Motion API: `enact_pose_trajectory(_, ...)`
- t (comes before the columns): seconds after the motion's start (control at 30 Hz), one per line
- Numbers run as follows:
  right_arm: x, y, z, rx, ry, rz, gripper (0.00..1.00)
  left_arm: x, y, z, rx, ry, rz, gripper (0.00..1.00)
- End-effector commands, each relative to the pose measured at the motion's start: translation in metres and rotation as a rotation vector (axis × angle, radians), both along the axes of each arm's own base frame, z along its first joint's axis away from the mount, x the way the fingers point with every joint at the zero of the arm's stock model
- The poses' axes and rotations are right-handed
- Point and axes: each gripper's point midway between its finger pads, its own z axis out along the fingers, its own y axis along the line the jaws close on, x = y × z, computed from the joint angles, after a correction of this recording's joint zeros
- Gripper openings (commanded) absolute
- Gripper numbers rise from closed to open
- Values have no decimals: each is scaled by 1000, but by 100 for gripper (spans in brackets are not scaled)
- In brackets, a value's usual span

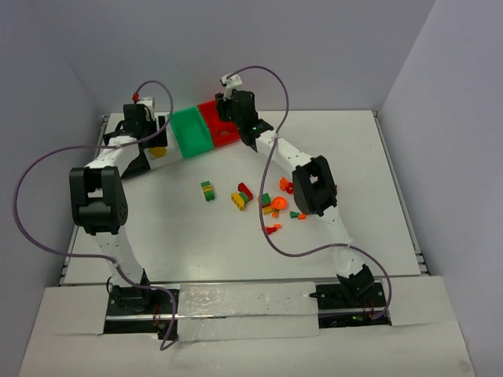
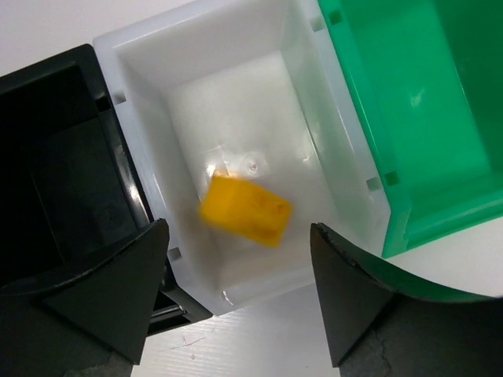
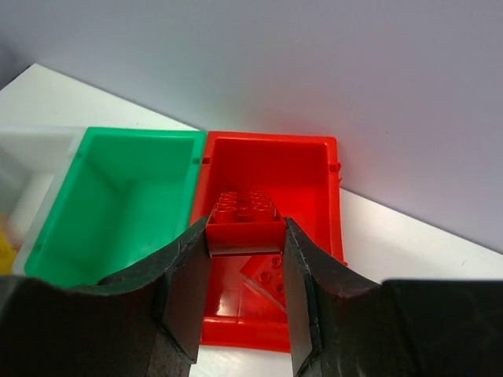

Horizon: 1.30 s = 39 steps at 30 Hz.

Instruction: Sort the legos into containers by color

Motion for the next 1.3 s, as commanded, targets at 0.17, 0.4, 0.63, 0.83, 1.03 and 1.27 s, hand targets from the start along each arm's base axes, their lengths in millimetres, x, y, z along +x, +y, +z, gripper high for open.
enact_pose_trajectory(0.17, 14, 12, 43, 107, -161, -29, 14, 10, -28, 50, -150, -64, -90, 86)
enact_pose_trajectory(0.4, 18, 17, 43, 125, -200, -26, 54, 1, -36, 85, -199, -118, -109, 88)
enact_pose_trajectory(0.63, 17, 11, 64, 146, -232, -50, 74, -9, -40, 115, -203, -163, -141, 99)
enact_pose_trajectory(0.83, -7, 1, 108, 136, -219, -9, 83, -49, -89, 129, -222, -193, -517, 99)
enact_pose_trajectory(1.03, -49, -49, 111, 52, -40, 4, 95, -79, -112, 92, -124, -45, -552, 96)
enact_pose_trajectory(1.27, -98, -157, 92, 1, 112, -134, 100, -116, -145, 32, -125, 127, -252, 98)
